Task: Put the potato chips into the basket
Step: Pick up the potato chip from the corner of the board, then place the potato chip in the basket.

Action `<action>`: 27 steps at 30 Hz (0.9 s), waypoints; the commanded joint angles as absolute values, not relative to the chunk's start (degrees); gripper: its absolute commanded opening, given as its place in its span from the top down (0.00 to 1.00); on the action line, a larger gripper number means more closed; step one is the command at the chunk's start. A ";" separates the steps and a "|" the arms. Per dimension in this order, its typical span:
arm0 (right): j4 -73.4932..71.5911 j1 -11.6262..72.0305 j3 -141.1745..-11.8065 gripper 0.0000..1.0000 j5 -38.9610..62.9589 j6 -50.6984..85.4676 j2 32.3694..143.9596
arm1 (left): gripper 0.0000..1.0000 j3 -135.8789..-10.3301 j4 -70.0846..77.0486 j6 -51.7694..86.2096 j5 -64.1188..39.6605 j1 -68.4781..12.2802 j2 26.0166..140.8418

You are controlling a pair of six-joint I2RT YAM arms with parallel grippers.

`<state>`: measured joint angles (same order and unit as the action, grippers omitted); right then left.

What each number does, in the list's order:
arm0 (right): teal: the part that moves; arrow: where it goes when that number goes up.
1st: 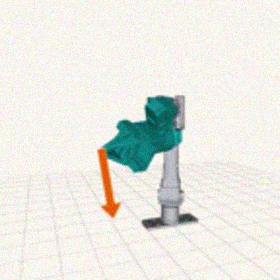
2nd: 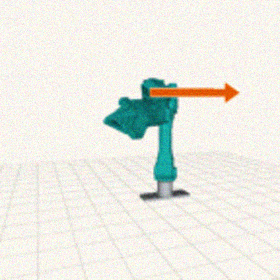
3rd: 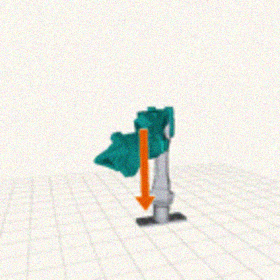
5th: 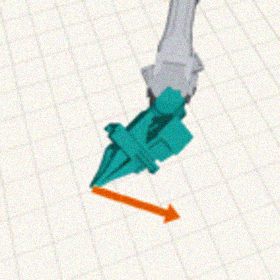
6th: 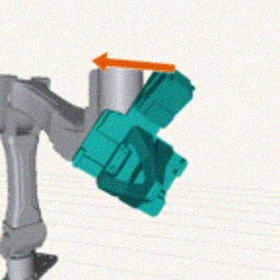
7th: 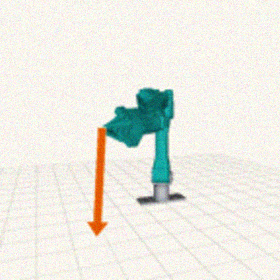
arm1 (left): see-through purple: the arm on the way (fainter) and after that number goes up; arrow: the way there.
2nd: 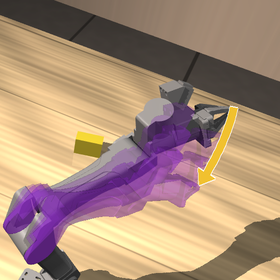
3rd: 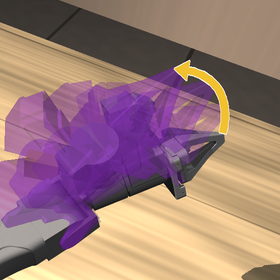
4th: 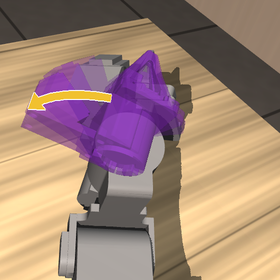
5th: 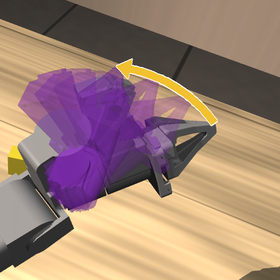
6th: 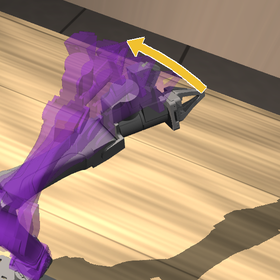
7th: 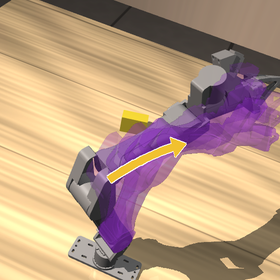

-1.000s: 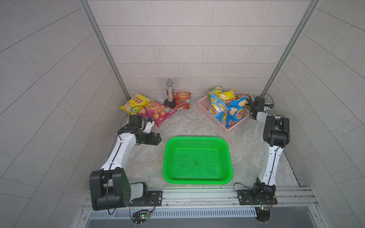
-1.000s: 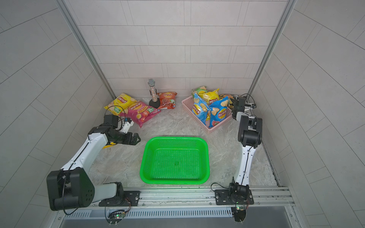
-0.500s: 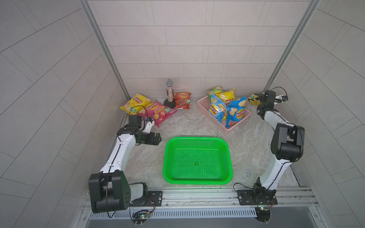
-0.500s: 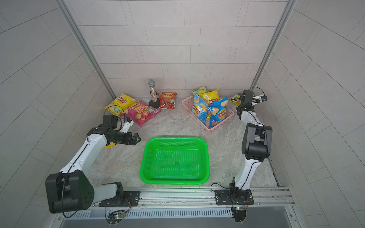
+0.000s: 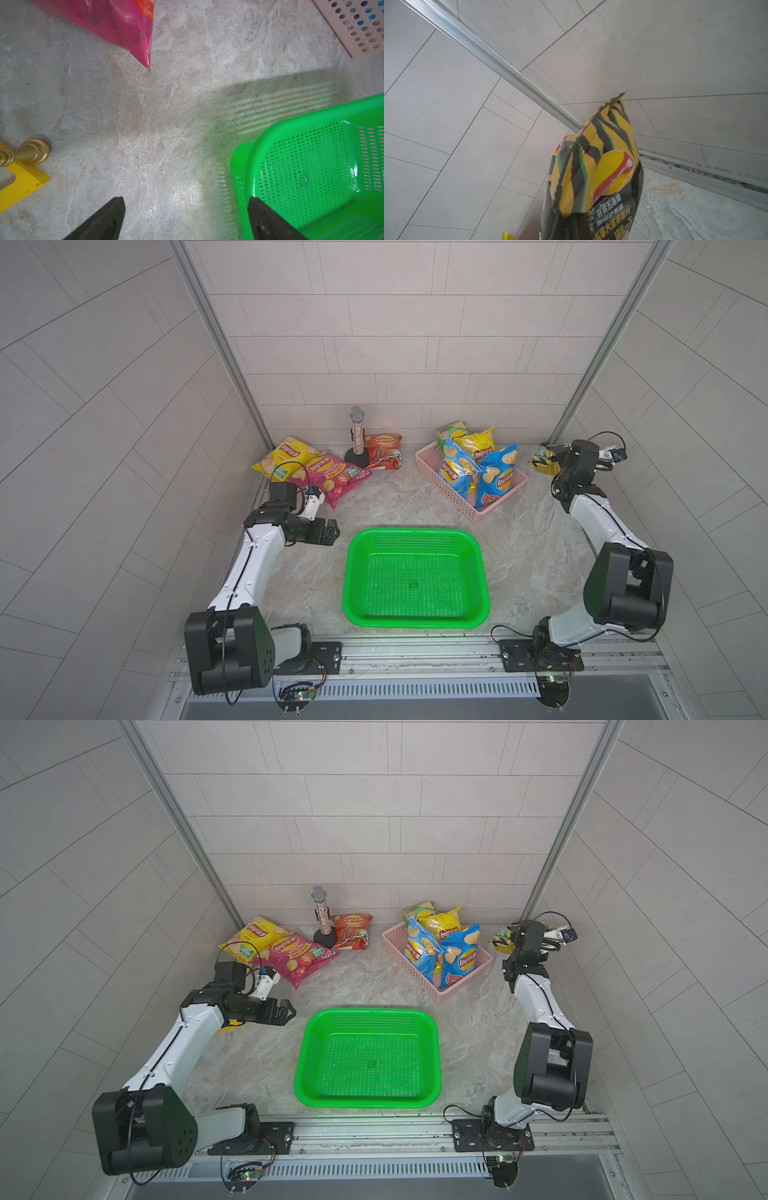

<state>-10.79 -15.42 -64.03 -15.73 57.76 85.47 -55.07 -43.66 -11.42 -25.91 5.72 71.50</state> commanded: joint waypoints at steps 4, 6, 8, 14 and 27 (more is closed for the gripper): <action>-5.31 -15.47 -58.24 1.00 -16.80 54.51 75.10 | 0.00 -55.96 -44.38 -11.87 -26.65 6.03 69.43; -3.63 -15.38 -56.53 1.00 -15.52 53.96 71.80 | 0.00 -56.09 -44.33 -11.83 -26.44 5.99 69.56; -0.50 -15.22 -55.62 1.00 -13.66 52.74 68.68 | 0.00 -56.17 -44.32 -11.69 -25.87 5.99 69.70; 8.57 -14.62 -53.06 1.00 -7.82 50.18 57.66 | 0.00 -56.42 -44.47 -11.52 -24.92 6.06 69.52; 28.89 -13.02 -49.71 1.00 8.22 52.44 35.68 | 0.00 -56.64 -44.94 -11.34 -26.10 6.03 70.05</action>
